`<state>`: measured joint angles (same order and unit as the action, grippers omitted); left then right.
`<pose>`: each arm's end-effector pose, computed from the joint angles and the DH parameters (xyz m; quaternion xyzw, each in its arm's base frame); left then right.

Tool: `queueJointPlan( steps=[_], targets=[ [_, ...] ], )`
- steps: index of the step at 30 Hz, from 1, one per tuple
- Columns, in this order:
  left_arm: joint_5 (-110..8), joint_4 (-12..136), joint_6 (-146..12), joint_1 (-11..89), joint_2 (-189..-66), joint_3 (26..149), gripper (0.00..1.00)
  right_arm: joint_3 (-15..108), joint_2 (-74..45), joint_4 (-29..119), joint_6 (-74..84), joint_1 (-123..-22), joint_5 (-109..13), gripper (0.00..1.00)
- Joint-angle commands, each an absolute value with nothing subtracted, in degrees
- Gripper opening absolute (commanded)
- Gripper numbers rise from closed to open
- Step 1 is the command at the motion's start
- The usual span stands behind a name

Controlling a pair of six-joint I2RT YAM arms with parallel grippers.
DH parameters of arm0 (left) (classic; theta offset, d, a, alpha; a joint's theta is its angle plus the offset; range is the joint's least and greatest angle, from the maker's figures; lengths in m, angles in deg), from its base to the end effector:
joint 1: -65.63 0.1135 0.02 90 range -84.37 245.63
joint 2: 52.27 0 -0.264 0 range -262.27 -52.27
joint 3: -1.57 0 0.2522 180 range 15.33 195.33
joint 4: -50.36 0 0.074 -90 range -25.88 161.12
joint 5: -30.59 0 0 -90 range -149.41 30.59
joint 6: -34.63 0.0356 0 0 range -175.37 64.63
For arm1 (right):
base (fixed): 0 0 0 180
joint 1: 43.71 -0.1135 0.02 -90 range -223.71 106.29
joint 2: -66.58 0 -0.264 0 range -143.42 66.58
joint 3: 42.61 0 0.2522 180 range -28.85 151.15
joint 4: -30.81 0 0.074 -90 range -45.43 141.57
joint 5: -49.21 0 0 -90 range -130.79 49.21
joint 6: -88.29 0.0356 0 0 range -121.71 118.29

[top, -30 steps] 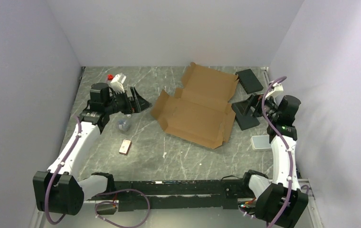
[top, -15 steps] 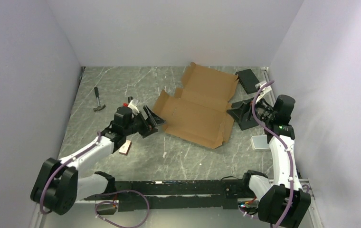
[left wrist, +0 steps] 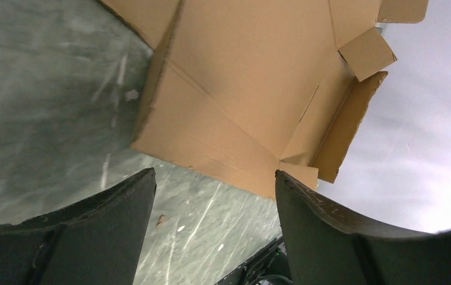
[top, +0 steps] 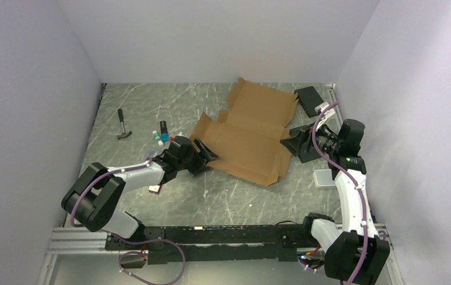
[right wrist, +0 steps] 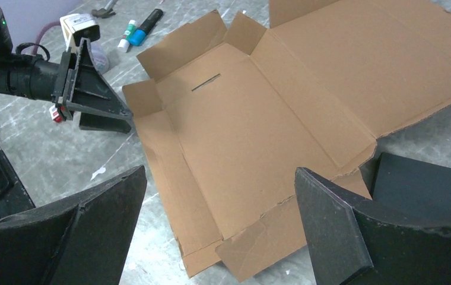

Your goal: Fold the paper box

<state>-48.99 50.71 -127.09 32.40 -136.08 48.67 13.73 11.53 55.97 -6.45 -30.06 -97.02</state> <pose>0.2313 -0.1592 0.1595 -0.2556 0.8550 -0.4016 0.2059 0.2078 -0.0200 0.2976 -0.1989 0.7569 0.3130 0.5381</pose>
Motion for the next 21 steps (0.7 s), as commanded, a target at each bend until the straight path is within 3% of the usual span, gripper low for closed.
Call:
queueJointPlan(
  steps=[1, 7, 21],
  targets=[
    [-59.16, 55.85, -129.54, 28.36, -137.57, 53.93, 0.74, 13.78, 12.13, 54.15, -7.43, -30.76, -97.97, 1.0],
    [-62.49, 54.43, -131.9, 26.55, -141.06, 54.41, 0.65, 13.77, 12.19, 54.15, -7.43, -30.96, -97.75, 1.0],
    [-65.9, 60.58, -136.7, 23.81, -135.98, 53.04, 0.67, 13.86, 12.25, 54.41, -7.78, -31.58, -97.48, 1.0]
  ],
)
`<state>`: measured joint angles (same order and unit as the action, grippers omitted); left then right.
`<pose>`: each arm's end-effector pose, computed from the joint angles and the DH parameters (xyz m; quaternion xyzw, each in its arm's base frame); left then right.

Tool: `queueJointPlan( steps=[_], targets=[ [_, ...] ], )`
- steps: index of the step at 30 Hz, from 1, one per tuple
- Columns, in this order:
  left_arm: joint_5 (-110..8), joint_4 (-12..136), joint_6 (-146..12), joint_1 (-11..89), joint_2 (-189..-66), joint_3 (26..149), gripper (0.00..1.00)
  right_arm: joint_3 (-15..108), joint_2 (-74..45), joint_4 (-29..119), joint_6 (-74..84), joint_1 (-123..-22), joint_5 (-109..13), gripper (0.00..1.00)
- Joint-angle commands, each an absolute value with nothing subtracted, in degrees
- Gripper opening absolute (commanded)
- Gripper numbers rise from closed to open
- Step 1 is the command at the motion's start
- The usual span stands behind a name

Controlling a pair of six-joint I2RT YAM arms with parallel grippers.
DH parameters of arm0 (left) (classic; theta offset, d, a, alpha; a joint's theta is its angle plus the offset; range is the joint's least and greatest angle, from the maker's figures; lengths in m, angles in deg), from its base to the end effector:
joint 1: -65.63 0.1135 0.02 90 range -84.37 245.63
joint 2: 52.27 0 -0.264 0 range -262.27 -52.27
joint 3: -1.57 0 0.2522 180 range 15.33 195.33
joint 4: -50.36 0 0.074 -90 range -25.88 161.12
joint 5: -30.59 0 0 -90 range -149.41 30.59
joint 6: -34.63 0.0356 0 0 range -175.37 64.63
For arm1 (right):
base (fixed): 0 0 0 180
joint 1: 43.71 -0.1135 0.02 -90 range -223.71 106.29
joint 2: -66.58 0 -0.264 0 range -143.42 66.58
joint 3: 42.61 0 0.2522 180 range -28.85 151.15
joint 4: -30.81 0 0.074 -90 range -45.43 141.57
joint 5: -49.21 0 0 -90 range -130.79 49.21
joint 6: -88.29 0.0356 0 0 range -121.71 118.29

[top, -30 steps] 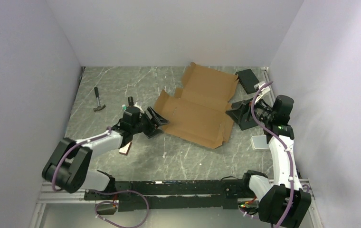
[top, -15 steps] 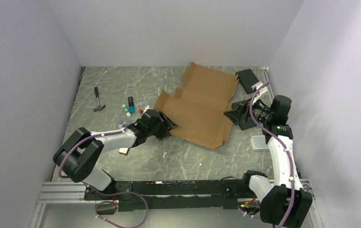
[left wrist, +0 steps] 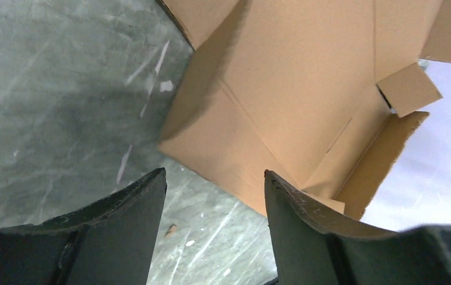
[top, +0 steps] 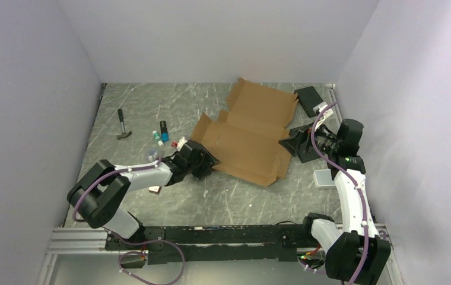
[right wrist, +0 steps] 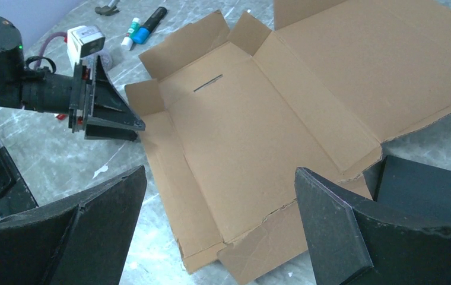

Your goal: Fold the paper box

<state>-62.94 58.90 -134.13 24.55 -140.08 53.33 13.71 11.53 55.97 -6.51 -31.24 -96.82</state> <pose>0.2214 -0.1901 0.1520 -0.3090 0.8688 -0.3196 0.2180 0.2082 -0.0158 0.2975 -0.2061 0.7554 0.3169 0.5352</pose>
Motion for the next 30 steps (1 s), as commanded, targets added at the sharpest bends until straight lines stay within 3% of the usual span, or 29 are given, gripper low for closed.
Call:
queueJointPlan(
  steps=[1, 7, 14, 20, 25, 30],
  targets=[
    [-66.1, 60.64, -137.09, 23.7, -135.36, 52.59, 0.67, 13.86, 12.24, 54.37, -7.85, -31.58, -97.48, 1.0],
    [-65.17, 55.42, -138.43, 23.56, -137.53, 50.68, 0.68, 13.8, 12.23, 54.39, -7.87, -31.76, -97.48, 1.0],
    [-64.52, 46.19, -140.63, 23.55, -144.59, 50.08, 0.57, 13.86, 12.21, 54.64, -8.21, -31.91, -97.31, 1.0],
    [-68.17, 43.02, -140.99, 23.65, -146.98, 49.52, 0.36, 13.91, 12.23, 54.68, -8.47, -32.41, -97.16, 1.0],
    [-71.16, 43.14, -139.28, 24.15, -146.74, 49.87, 0.26, 13.86, 12.25, 54.81, -8.74, -32.72, -96.97, 1.0],
    [-73.05, 42.09, -131.29, 26.13, -142.89, 48.9, 0.0, 13.99, 12.35, 55.18, -9.29, -32.9, -96.87, 1.0]
  ],
)
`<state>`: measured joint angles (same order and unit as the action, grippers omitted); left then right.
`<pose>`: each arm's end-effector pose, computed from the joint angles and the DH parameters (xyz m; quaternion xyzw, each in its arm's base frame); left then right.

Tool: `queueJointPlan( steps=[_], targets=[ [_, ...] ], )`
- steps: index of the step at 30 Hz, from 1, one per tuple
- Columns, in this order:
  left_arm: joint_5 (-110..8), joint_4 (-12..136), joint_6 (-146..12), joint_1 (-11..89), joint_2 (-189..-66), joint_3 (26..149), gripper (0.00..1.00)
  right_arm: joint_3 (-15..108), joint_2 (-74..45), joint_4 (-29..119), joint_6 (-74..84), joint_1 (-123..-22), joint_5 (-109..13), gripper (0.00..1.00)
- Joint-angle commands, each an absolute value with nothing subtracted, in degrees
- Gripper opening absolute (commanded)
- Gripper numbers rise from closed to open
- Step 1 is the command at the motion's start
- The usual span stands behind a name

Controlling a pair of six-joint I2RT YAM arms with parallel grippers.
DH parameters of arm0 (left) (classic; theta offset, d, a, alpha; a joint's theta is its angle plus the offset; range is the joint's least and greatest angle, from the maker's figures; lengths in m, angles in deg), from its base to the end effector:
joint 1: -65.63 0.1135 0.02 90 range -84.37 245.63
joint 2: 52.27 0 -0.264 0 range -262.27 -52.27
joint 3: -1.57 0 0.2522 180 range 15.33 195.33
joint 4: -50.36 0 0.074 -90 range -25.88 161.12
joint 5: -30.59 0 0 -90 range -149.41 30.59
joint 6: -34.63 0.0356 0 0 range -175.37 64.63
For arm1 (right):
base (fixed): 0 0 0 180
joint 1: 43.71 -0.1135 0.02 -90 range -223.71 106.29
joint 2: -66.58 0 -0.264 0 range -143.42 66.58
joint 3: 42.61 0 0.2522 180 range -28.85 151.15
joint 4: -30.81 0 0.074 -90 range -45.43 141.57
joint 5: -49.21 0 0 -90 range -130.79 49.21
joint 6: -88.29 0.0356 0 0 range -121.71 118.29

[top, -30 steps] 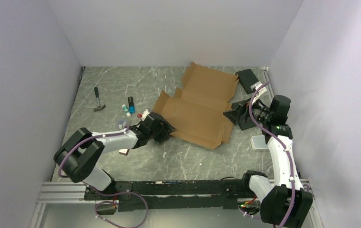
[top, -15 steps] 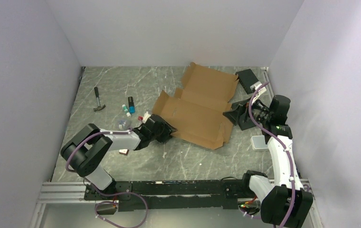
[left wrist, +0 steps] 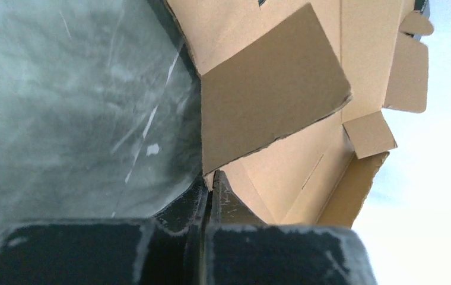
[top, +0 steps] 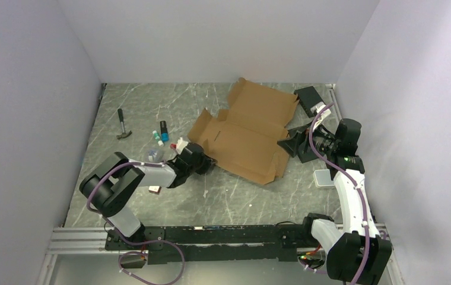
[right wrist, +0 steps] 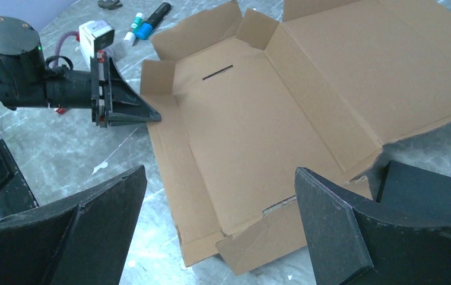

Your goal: Fold the paper box

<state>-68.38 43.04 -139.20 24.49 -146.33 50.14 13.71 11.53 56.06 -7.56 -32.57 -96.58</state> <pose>0.2306 -0.1941 0.1295 -0.3582 0.8227 -0.3539 0.2637 0.2086 -0.0111 0.2973 -0.2204 0.7521 0.3169 0.5342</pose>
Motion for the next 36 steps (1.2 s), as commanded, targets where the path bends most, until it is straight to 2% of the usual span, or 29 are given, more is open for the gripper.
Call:
queueJointPlan(
  steps=[1, 6, 11, 15, 21, 28, 32, 36],
  targets=[
    [-73.11, 42.54, -128.25, 26.55, -141.22, 48.82, 0.0, 14.02, 12.37, 55.31, -9.42, -32.9, -96.79, 1.0],
    [-74.23, 52.89, -106.4, 27.47, -129.56, 51.54, 0.0, 14.28, 12.72, 55.88, -10.18, -32.99, -97.01, 1.0],
    [-70.31, 68.32, -81.78, 27.86, -119.79, 59.96, 0.0, 14.69, 12.98, 56.98, -12.17, -33.33, -98.98, 1.0],
    [-67.5, 76.34, -68.97, 27.86, -115.68, 66.76, 0.0, 15.18, 13.44, 58.63, -14.9, -33.43, -101.43, 1.0],
    [-65.31, 79.62, -50.78, 27.92, -113.14, 72.29, 0.0, 19.05, 12.42, 64.74, -24.3, -33.43, -100.79, 0.99],
    [-63.56, 81.12, -40.65, 29.93, -113.83, 75.07, 0.0, 28.55, 7.52, 71.49, -31.25, -32.01, -96.76, 0.98],
    [-58.35, 79.47, -40.63, 34.65, -112.15, 73.35, 0.0, 30.21, 4.83, 65.81, -27.26, -27.79, -98.81, 0.99],
    [-53.63, 75.14, -41.99, 37.66, -108.27, 69.13, 0.0, 32.64, -2.99, 59.72, -22.0, -24.36, -101.7, 0.99]
  ],
)
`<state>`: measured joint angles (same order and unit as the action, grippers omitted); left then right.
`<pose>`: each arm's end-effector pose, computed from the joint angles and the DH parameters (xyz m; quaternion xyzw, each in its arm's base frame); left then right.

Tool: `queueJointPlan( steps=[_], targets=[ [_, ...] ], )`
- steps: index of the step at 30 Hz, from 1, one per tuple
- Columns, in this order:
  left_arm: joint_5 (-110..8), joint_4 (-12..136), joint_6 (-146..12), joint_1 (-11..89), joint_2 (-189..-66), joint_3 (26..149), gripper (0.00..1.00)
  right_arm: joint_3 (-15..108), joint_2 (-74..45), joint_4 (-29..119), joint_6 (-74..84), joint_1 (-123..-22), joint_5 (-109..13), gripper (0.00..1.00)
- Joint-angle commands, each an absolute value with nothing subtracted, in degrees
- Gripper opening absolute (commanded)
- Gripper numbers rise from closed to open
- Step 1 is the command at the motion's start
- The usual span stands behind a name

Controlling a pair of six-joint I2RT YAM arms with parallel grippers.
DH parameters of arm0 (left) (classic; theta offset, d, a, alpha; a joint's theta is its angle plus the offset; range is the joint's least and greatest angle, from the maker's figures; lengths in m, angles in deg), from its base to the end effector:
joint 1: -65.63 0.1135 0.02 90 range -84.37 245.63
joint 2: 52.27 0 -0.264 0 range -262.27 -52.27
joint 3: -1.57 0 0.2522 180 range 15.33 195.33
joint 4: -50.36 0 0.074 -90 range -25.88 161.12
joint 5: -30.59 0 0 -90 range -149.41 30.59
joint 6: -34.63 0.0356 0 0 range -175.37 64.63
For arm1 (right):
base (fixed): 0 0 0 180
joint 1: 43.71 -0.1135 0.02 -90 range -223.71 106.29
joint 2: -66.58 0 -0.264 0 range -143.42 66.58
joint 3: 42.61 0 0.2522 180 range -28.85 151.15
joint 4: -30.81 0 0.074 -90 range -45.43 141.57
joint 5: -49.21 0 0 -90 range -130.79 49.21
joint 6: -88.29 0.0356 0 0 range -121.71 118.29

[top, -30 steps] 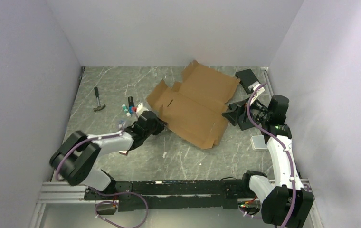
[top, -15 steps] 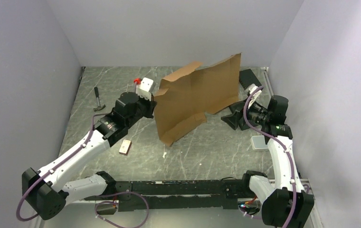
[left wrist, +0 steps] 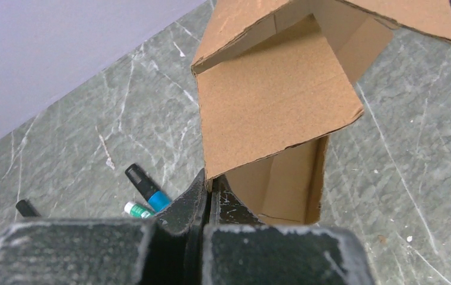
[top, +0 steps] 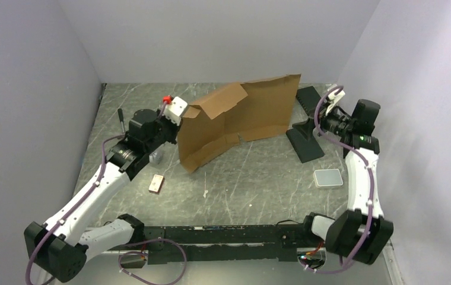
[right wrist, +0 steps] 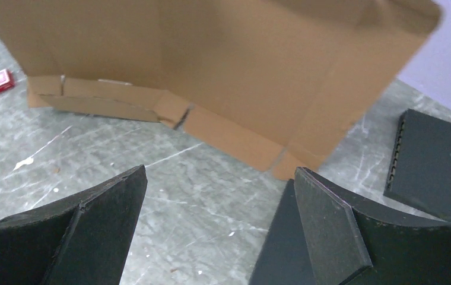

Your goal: Fold the paper box

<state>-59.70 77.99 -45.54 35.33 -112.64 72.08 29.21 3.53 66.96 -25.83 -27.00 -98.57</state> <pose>0.2093 -0.1221 0.3544 0.2753 0.7580 -0.1031 0.5823 0.2310 -0.0379 0.3445 -0.2989 0.7303 0.2281 0.5704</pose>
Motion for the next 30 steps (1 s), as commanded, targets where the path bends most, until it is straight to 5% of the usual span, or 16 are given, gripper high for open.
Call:
queueJointPlan(
  steps=[1, 15, 26, 30],
  targets=[
    [-52.71, 74.36, -42.32, 37.95, -107.44, 68.19, 0.0, 33.04, -5.16, 58.36, -21.62, -24.23, -101.57, 0.98],
    [-47.54, 71.42, -45.69, 41.27, -102.46, 62.51, 0.0, 42.97, -31.11, 43.18, -18.66, -24.29, -104.27, 0.95],
    [-45.15, 70.76, -45.3, 41.55, -101.99, 62.0, 0.0, 64.34, -47.7, 58.51, -28.33, -28.02, -109.22, 0.99],
    [-45.32, 70.56, -45.97, 41.79, -102.07, 62.01, 0.0, 68.75, -50.3, 66.17, -35.49, -31.12, -111.62, 0.9]
  ],
)
